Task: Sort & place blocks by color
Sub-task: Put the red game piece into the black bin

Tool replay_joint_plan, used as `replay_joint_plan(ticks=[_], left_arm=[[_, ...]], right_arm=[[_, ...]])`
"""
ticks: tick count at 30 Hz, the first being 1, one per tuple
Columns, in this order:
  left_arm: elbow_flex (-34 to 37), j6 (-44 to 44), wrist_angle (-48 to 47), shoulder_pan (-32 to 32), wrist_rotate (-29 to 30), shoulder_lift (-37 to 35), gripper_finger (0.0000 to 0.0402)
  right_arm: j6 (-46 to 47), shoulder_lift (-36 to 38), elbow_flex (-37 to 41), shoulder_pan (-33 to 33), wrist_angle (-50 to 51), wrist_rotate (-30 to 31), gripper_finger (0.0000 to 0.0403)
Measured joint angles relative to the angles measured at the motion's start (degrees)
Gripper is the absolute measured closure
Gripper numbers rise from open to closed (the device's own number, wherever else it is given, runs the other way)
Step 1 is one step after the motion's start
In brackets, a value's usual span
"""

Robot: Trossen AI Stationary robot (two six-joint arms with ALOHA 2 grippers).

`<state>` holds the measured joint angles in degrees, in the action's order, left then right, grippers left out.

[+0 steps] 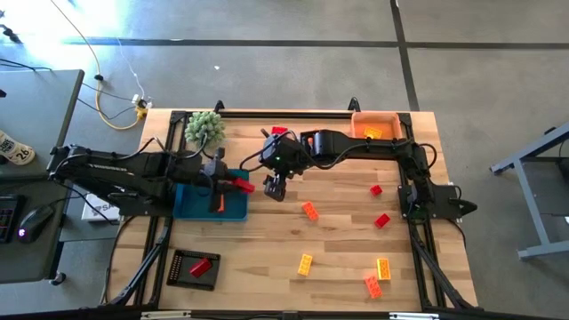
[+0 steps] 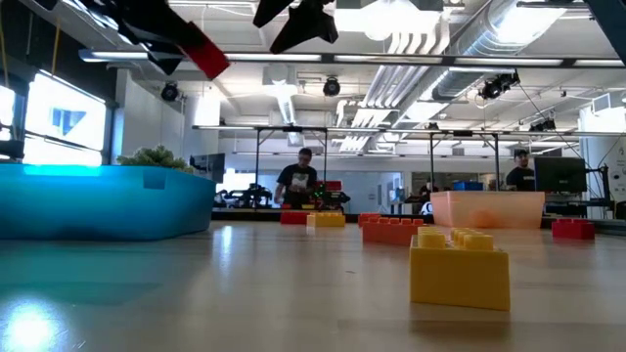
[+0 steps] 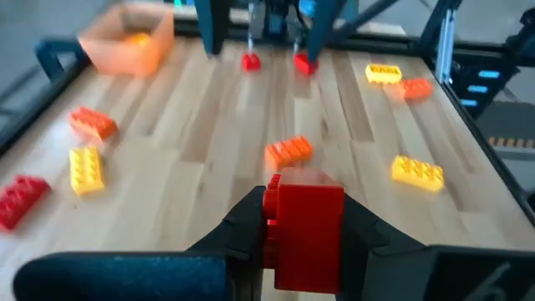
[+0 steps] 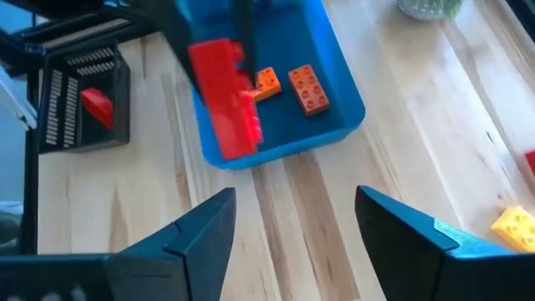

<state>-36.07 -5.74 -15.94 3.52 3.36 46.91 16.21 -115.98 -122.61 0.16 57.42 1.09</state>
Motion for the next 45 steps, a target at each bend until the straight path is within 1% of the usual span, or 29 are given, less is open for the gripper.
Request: replay_joint_plan(ticks=[3, 7, 12, 17, 21, 29, 34, 38, 42, 45], left_arm=[[-1.35, -1.64, -5.58, -1.79, 0.18, -0.7, 0.0336], [-5.46, -4.12, -14.42, -4.58, 0.73, -0.7, 0.0336], [-9.44, -8.17, -22.07, -7.65, 0.78, -0.43, 0.0336], [-10.33, -15.71, -28.99, -11.21, 1.78, -0.43, 0.0336], [-10.36, -22.65, -33.47, -15.03, -0.08, -0.43, 0.0336], [-10.4, -36.02, -35.76, -23.91, -1.79, 1.68, 0.0336], [-10.4, -42.39, -35.76, -29.94, -4.29, 6.39, 0.0336], [-10.4, -45.81, -35.75, -34.62, -4.89, 10.61, 0.0336], [-10.4, -50.41, -35.69, -37.97, -6.47, 14.32, 0.0336], [-10.4, -53.18, -35.05, -40.3, -8.01, 16.71, 0.0328]], right_arm=[[1.67, 0.0, 0.0, 0.0, 0.17, 0.45, 0.0169], [1.85, 0.0, 0.0, 0.0, 0.17, 1.78, 0.0169], [1.85, 0.0, 0.0, 0.0, 0.17, 1.91, 0.0169], [1.87, 0.0, 0.0, 0.0, 0.27, 1.85, 0.0169], [1.85, 0.0, 0.0, 0.0, 0.75, 1.82, 0.0169], [1.92, 0.0, 0.0, 0.0, 2.83, 1.76, 0.0169], [1.79, 0.0, 0.0, 0.0, 4.58, 1.74, 0.0169], [1.79, 0.04, 0.64, 0.0, 4.62, 1.74, 0.0169], [1.79, 0.11, 2.2, 0.0, 4.48, 1.72, 0.0169], [1.79, 0.09, 3.64, 0.0, 4.67, 1.68, 0.0169]])
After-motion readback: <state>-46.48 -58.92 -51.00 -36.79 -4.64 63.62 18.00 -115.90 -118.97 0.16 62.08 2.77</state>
